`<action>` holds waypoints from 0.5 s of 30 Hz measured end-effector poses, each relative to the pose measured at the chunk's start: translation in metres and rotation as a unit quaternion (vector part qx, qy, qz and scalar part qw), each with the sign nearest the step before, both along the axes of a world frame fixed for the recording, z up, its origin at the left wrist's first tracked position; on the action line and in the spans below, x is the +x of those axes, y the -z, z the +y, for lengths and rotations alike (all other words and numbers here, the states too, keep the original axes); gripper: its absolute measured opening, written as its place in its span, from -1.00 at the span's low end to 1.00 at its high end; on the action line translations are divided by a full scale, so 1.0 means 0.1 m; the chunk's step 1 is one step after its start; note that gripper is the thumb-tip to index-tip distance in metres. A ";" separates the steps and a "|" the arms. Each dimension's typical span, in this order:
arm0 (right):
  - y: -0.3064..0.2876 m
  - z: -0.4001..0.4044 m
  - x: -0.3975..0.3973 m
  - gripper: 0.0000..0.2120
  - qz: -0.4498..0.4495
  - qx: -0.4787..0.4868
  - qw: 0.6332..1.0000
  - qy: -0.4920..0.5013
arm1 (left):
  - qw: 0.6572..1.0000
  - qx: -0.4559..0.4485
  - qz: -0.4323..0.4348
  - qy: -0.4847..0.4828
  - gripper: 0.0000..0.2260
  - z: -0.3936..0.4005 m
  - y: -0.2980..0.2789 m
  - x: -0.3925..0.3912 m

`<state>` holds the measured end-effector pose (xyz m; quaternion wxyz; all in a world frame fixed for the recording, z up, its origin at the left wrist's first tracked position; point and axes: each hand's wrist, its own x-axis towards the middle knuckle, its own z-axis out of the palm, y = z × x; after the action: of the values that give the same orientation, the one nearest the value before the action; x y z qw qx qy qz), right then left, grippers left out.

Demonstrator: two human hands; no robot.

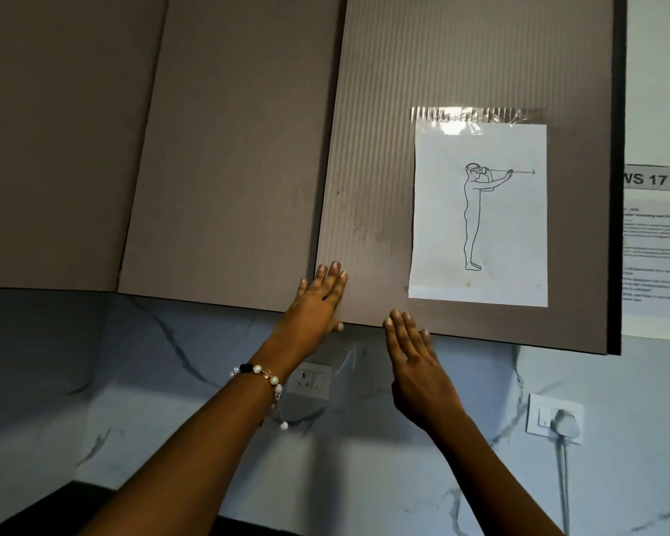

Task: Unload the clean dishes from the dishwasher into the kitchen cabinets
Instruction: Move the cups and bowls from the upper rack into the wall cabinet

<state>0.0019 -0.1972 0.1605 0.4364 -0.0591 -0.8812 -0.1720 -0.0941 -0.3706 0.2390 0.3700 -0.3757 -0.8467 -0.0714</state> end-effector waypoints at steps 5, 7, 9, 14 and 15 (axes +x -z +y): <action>0.10 0.07 -0.14 0.04 -0.001 0.010 0.998 0.057 | 1.000 0.015 0.005 0.020 -0.30 0.10 0.12 -0.20; 0.12 0.05 -0.15 0.01 0.005 0.016 0.998 0.068 | 0.999 0.026 0.014 0.030 -0.30 0.11 0.16 -0.24; 0.10 0.03 -0.14 -0.02 0.000 0.015 0.997 0.081 | 0.998 0.035 0.014 0.043 -0.30 0.11 0.17 -0.26; -0.02 -0.08 0.00 -0.17 -0.054 -0.007 0.996 0.076 | 0.998 0.047 -0.001 0.051 -0.30 0.10 0.16 -0.20; -0.06 -0.12 0.04 -0.20 -0.072 -0.017 0.994 0.084 | 0.998 0.043 -0.009 0.051 -0.30 0.09 0.15 -0.16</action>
<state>0.0056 -0.2091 0.1661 0.3549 -0.1273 -0.9050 -0.1971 -0.1097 -0.3617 0.2235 0.3744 -0.4011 -0.8259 -0.1296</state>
